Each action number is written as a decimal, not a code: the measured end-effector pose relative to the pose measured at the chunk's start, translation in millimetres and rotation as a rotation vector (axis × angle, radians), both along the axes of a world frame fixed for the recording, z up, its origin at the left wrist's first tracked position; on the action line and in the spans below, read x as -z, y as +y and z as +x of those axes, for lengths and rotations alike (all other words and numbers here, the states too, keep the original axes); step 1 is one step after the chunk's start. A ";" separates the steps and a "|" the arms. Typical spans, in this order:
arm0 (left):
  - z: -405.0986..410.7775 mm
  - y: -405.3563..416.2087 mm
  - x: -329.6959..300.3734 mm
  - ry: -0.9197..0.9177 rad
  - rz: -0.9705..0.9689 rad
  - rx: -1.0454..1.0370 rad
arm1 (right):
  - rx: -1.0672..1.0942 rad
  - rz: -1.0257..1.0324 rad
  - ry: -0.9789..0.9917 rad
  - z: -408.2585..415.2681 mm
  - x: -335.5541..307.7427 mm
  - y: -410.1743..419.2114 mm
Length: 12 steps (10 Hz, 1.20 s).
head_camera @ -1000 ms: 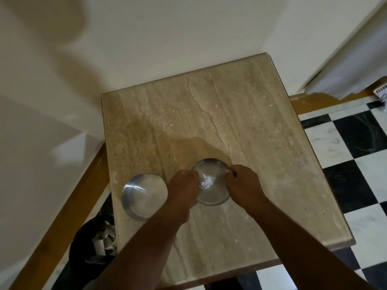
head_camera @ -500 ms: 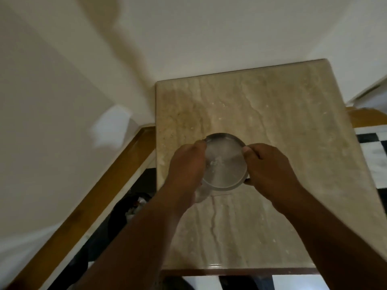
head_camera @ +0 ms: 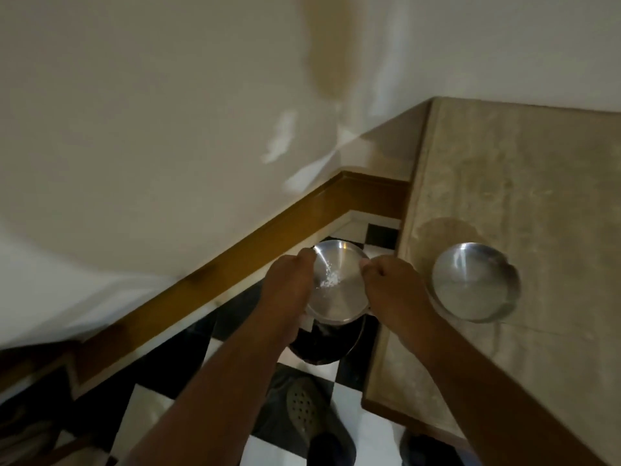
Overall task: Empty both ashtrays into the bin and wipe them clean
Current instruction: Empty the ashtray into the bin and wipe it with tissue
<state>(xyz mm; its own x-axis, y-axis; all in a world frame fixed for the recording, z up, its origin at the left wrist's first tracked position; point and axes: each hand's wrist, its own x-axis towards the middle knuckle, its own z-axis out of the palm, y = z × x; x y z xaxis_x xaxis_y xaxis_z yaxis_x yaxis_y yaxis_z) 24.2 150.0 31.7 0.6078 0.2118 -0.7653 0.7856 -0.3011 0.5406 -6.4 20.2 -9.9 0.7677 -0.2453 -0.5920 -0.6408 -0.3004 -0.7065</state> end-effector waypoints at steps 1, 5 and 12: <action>2.5 31.8 11.5 0.018 -0.003 -0.085 | -0.033 0.031 0.056 4.1 13.6 36.1; -8.0 92.3 87.2 -0.151 0.032 -0.303 | 0.185 0.156 -0.062 16.7 64.6 92.5; -1.3 103.7 118.0 0.165 -0.458 0.464 | 0.065 0.373 -0.124 -0.3 95.8 72.0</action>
<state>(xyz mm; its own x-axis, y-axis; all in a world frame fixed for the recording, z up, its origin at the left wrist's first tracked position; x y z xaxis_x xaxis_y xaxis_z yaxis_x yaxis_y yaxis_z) 22.9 253.7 -86.3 0.4252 -0.4114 -0.8062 0.7131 -0.3964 0.5783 -6.8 92.2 -105.7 0.8289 -0.0813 -0.5535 -0.5531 0.0299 -0.8326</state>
